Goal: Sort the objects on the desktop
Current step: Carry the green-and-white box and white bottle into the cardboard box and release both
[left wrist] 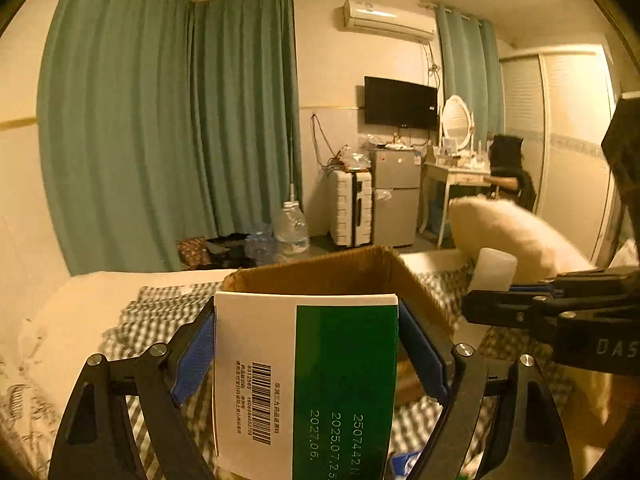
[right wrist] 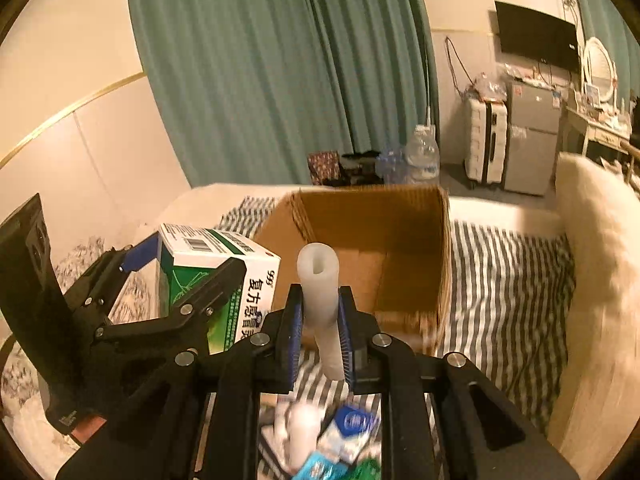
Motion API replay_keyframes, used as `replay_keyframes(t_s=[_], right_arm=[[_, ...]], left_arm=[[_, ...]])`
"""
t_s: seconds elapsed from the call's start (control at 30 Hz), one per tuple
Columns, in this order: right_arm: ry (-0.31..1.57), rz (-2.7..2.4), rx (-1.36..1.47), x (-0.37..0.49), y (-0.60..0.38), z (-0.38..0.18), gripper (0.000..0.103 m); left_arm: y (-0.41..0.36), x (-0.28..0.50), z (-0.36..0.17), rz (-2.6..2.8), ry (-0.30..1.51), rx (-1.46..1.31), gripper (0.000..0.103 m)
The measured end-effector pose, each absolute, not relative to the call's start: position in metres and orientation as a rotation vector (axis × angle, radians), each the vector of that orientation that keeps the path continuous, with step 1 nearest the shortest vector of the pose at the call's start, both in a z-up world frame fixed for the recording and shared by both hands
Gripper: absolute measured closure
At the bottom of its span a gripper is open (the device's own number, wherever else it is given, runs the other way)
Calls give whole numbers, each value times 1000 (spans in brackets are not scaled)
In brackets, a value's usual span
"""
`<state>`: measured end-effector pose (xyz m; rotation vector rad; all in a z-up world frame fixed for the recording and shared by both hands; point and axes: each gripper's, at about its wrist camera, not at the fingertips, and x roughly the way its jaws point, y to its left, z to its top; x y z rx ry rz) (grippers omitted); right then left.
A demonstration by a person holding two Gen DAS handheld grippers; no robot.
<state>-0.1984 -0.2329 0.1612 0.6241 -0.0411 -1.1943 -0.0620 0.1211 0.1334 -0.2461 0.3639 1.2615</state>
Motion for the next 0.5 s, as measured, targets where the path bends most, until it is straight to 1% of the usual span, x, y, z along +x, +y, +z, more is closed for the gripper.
replay_keyframes(t_s=[0.1, 0.2, 0.3, 0.5], right_arm=[[-37, -1201, 594, -203, -259, 178, 87], [-33, -1236, 565, -205, -285, 186, 87], [-38, -1232, 587, -206, -314, 184, 87], [-20, -1230, 650, -211, -373, 160, 87]], left_arm=[[157, -66, 136, 1223, 377, -286, 17], [193, -70, 128, 1195, 385, -336, 17], [232, -74, 112, 1165, 382, -432, 17], [284, -71, 78, 1160, 474, -479, 17]])
